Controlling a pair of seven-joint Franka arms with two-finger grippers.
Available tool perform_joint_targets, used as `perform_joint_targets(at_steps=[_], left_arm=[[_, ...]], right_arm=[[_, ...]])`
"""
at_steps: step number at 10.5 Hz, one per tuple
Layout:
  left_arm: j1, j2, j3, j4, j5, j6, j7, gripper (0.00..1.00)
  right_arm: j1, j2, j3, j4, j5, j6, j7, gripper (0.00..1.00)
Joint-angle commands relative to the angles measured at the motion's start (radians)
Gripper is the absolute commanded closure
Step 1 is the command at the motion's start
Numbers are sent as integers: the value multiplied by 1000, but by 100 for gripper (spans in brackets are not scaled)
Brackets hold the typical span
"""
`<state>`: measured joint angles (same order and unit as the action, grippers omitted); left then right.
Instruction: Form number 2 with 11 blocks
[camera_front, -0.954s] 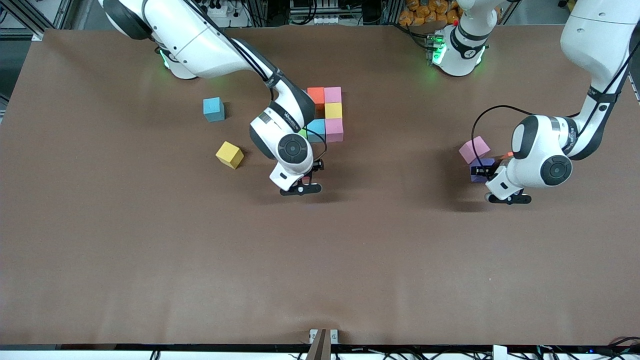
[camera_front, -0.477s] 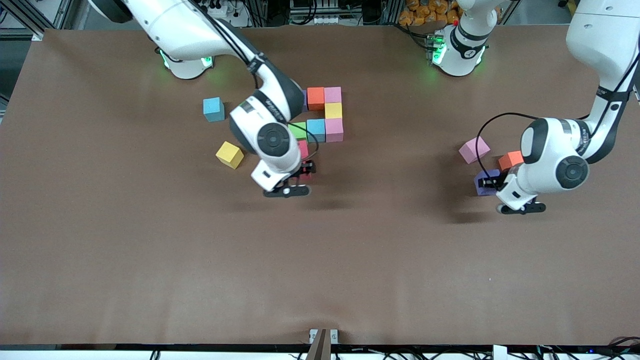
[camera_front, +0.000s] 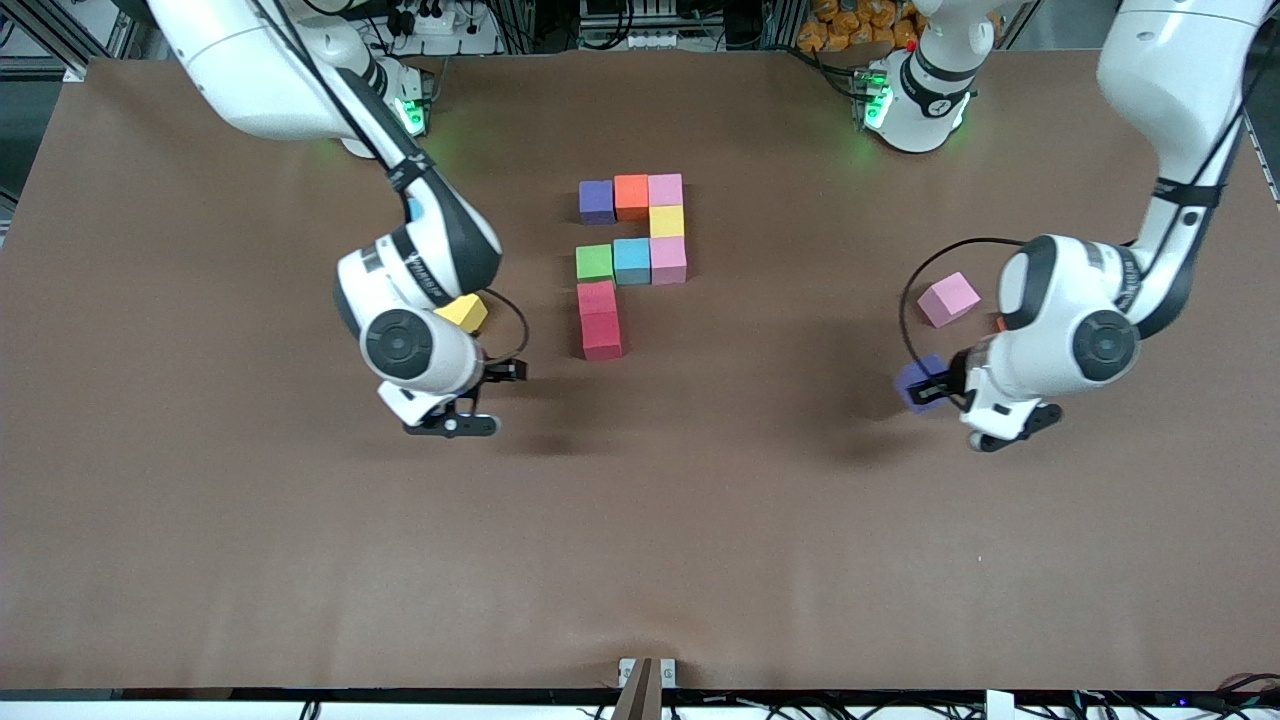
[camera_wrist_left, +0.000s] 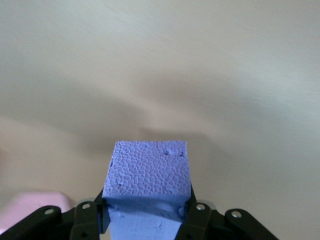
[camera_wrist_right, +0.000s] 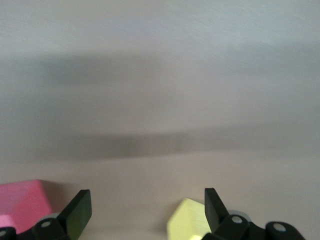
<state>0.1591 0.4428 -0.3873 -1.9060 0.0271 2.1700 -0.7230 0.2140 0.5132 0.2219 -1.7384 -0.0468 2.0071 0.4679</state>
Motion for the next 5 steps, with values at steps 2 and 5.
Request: perform_joint_targets(at_steps=[2, 5], left_arm=[[-172, 63, 8, 102, -90, -19, -356, 67], [-323, 112, 19, 137, -151, 26, -591, 67]], right_arm=[[-13, -225, 14, -330, -10, 111, -5, 0], [-62, -254, 16, -417, 16, 131, 0, 0]])
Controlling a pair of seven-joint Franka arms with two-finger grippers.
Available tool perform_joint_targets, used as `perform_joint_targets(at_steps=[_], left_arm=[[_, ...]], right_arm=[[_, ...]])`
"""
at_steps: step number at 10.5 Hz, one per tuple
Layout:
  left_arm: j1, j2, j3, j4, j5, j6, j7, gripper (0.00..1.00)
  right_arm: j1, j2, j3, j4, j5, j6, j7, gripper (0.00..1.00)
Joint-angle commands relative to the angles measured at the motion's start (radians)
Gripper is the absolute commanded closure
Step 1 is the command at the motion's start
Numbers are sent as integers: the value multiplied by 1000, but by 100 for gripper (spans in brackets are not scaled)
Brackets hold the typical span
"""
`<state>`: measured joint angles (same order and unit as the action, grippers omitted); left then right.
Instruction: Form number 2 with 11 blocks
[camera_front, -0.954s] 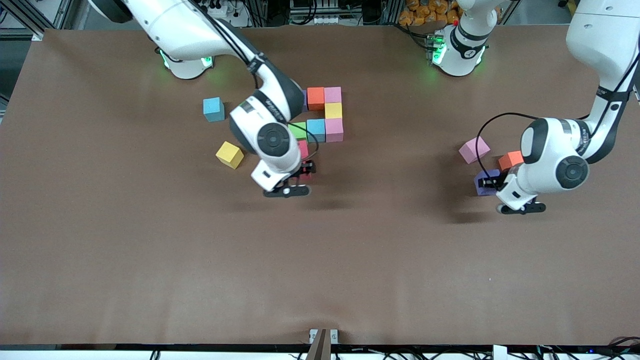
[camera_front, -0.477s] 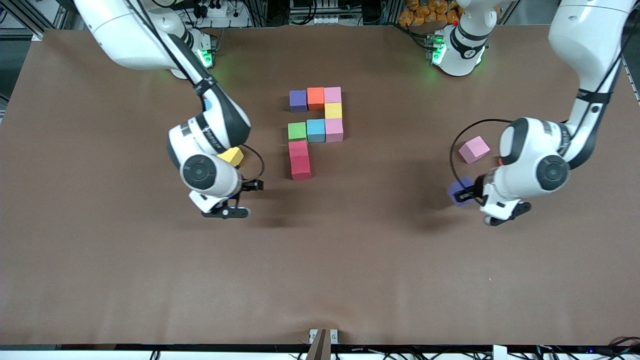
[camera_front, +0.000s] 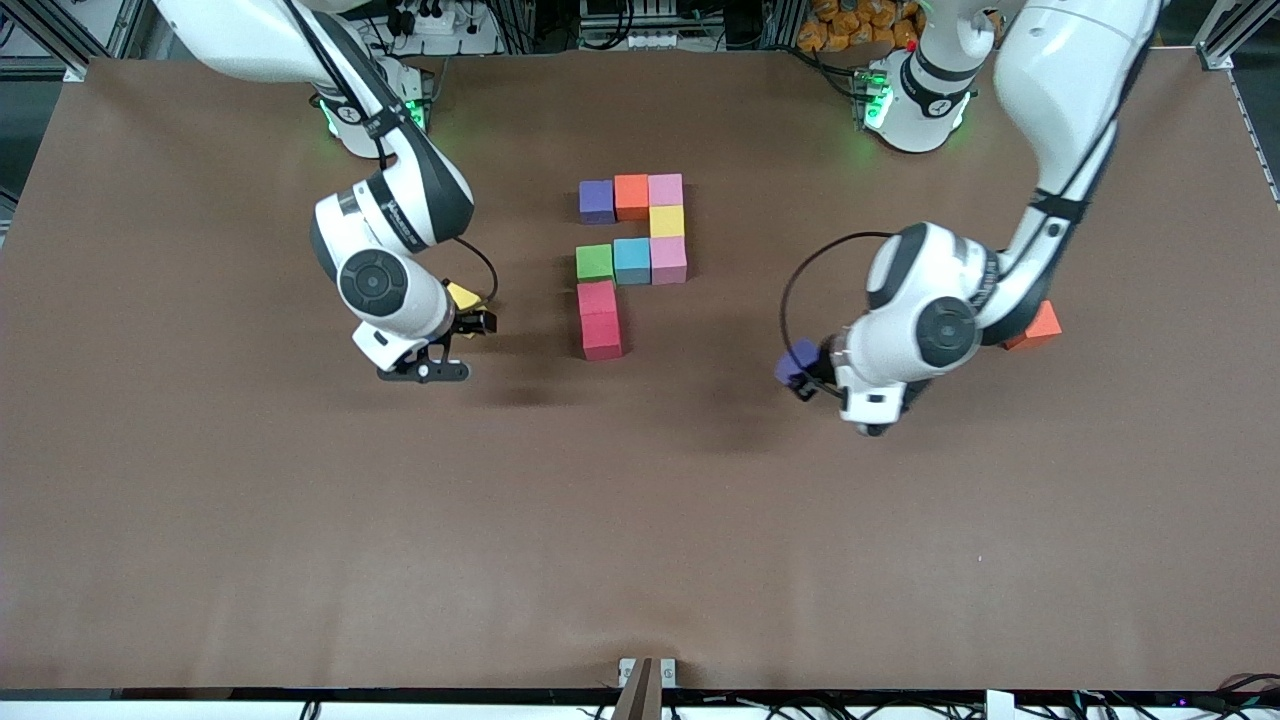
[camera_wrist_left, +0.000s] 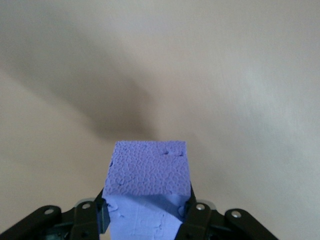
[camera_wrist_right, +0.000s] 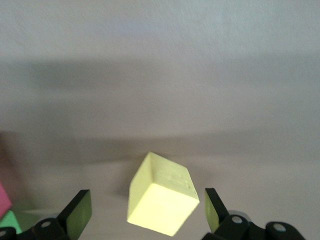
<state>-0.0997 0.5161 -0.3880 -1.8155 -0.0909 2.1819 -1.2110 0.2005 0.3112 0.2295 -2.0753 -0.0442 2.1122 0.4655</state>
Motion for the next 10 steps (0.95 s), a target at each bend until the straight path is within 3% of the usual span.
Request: perform_joint_targets(at_steps=[1, 3, 5, 8, 10], left_arm=[[-113, 59, 40, 60, -39, 32, -204, 67], [-257, 67, 148, 67, -94, 59, -359, 67], [-296, 94, 172, 108, -119, 59, -482, 67], [-342, 142, 181, 157, -113, 62, -687, 68], [-427, 142, 233, 153, -118, 84, -783, 68]], right_arm=[[-62, -61, 8, -104, 67, 28, 2, 0], [-62, -78, 4, -123, 189, 29, 13, 0], [-78, -70, 2, -126, 240, 60, 21, 0], [-61, -64, 2, -170, 241, 137, 93, 0], [-72, -61, 2, -183, 242, 134, 97, 0]])
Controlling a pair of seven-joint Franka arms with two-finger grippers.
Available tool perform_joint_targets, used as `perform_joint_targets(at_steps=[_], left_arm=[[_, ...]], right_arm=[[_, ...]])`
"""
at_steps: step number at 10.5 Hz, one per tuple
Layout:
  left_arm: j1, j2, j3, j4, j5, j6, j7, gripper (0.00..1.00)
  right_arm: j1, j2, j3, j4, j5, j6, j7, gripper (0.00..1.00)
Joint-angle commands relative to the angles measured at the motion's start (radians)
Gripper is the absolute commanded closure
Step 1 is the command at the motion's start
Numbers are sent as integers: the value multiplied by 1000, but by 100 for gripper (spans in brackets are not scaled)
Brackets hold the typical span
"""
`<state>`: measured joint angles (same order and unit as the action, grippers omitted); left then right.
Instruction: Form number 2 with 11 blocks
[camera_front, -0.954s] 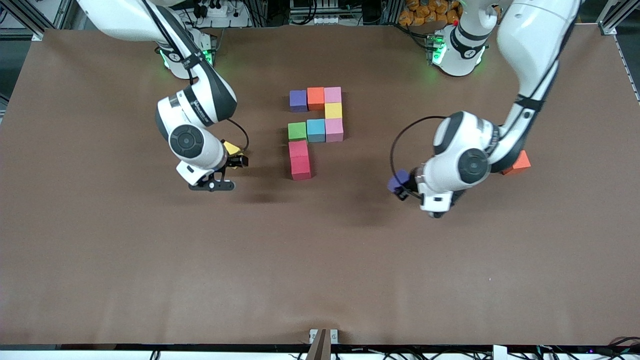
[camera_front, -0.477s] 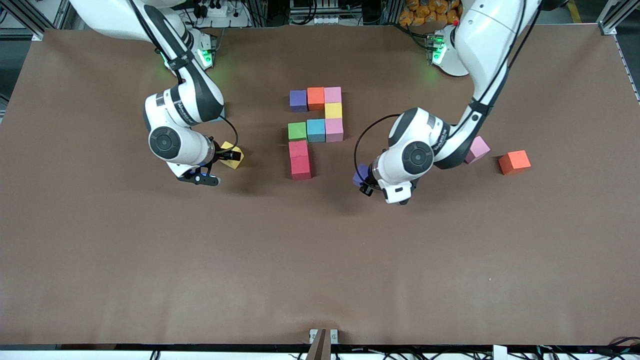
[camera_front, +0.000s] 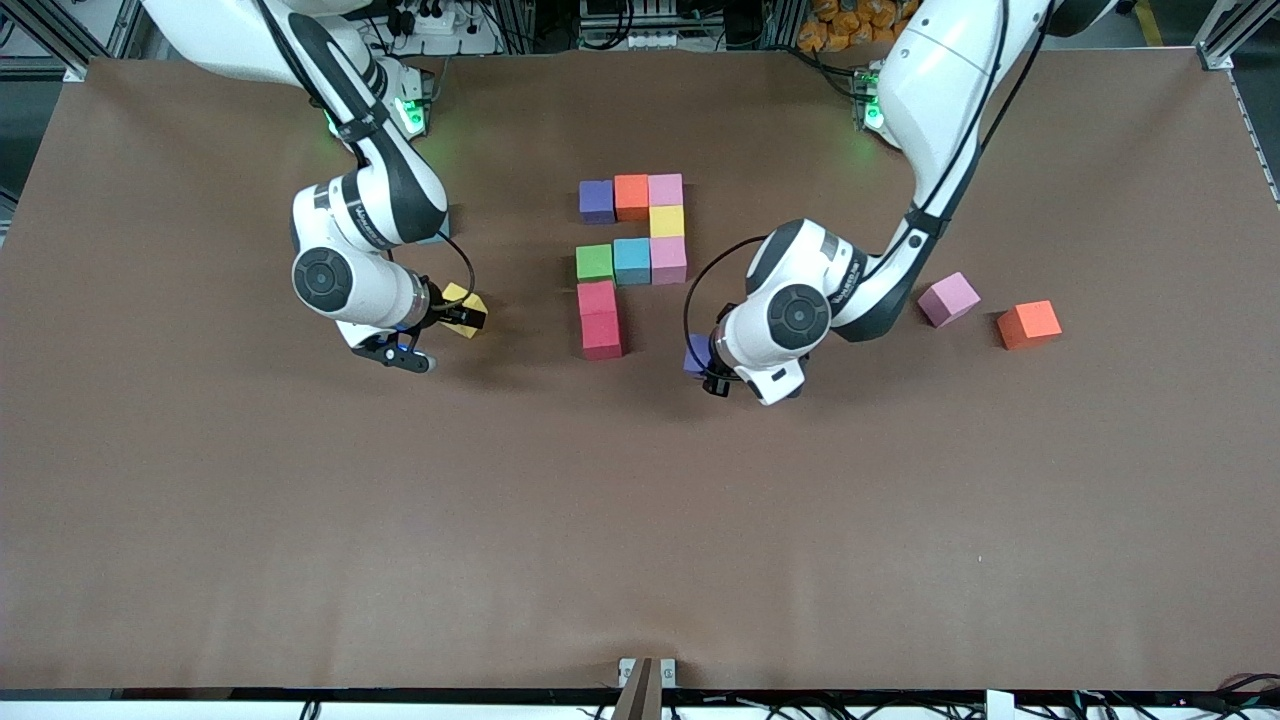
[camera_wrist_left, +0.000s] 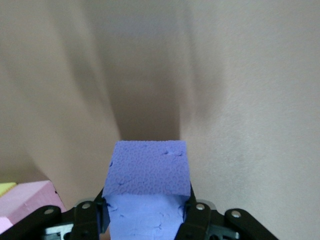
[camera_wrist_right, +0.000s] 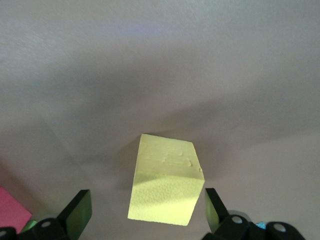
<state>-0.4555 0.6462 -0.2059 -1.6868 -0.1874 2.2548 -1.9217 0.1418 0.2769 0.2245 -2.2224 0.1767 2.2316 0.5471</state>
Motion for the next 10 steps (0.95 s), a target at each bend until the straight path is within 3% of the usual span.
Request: perform_joint_targets(at_steps=[1, 3, 9, 10], left_arm=[[-93, 15, 56, 24, -21, 47, -121, 68], [-103, 18, 56, 16, -15, 145, -202, 68], [-89, 13, 19, -24, -15, 249, -335, 67], [-86, 12, 5, -37, -15, 293, -350, 67]], right_arm=[[-16, -22, 7, -45, 21, 17, 31, 0], [-8, -13, 9, -46, 46, 19, 83, 0], [-7, 62, 9, -48, 53, 49, 94, 0], [-7, 67, 9, -54, 53, 51, 94, 16]])
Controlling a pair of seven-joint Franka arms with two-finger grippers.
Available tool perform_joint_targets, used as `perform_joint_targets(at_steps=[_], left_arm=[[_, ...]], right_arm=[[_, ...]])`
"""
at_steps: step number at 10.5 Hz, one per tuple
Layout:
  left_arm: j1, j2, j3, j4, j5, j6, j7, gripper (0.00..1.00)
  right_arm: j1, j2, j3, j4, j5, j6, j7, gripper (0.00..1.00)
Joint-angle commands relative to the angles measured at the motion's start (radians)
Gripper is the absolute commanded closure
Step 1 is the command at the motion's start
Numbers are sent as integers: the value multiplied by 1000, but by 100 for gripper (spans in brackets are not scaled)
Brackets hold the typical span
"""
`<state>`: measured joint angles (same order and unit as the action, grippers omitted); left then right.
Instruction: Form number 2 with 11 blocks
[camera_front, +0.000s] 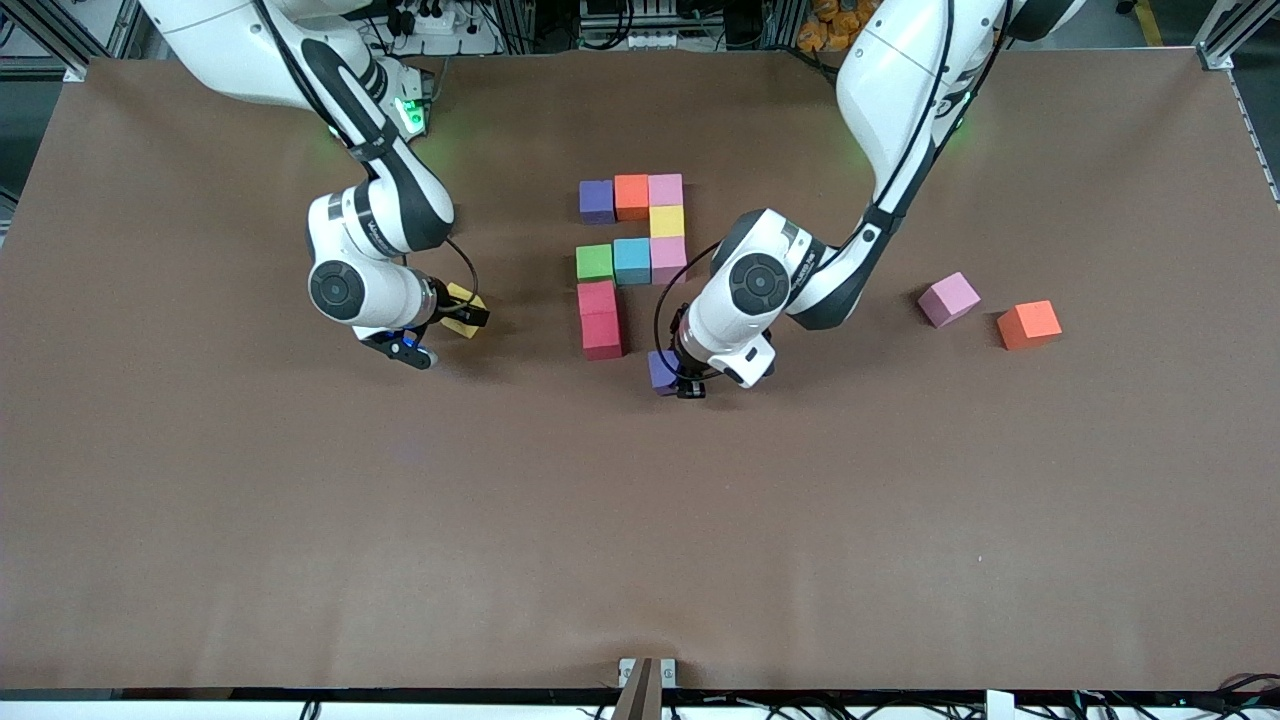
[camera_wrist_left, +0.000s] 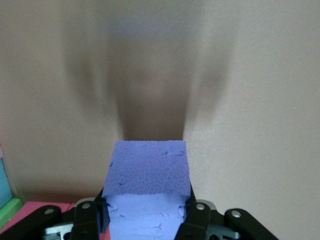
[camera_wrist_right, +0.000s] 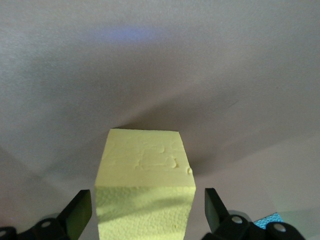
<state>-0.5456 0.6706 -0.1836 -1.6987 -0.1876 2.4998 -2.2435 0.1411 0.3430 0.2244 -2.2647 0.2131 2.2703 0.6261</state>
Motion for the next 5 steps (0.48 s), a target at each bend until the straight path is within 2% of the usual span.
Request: perform_joint_targets(at_steps=[1, 2, 5], left_arm=[[9, -32, -39, -68, -15, 107, -30, 67], [36, -43, -68, -93, -13, 125, -28, 67], [84, -55, -137, -137, -13, 140, -10, 68]], right_arm=[[-6, 1, 9, -12, 17, 12, 15, 88], [-12, 1, 10, -10, 17, 14, 14, 100], [-17, -22, 12, 33, 17, -14, 14, 100]])
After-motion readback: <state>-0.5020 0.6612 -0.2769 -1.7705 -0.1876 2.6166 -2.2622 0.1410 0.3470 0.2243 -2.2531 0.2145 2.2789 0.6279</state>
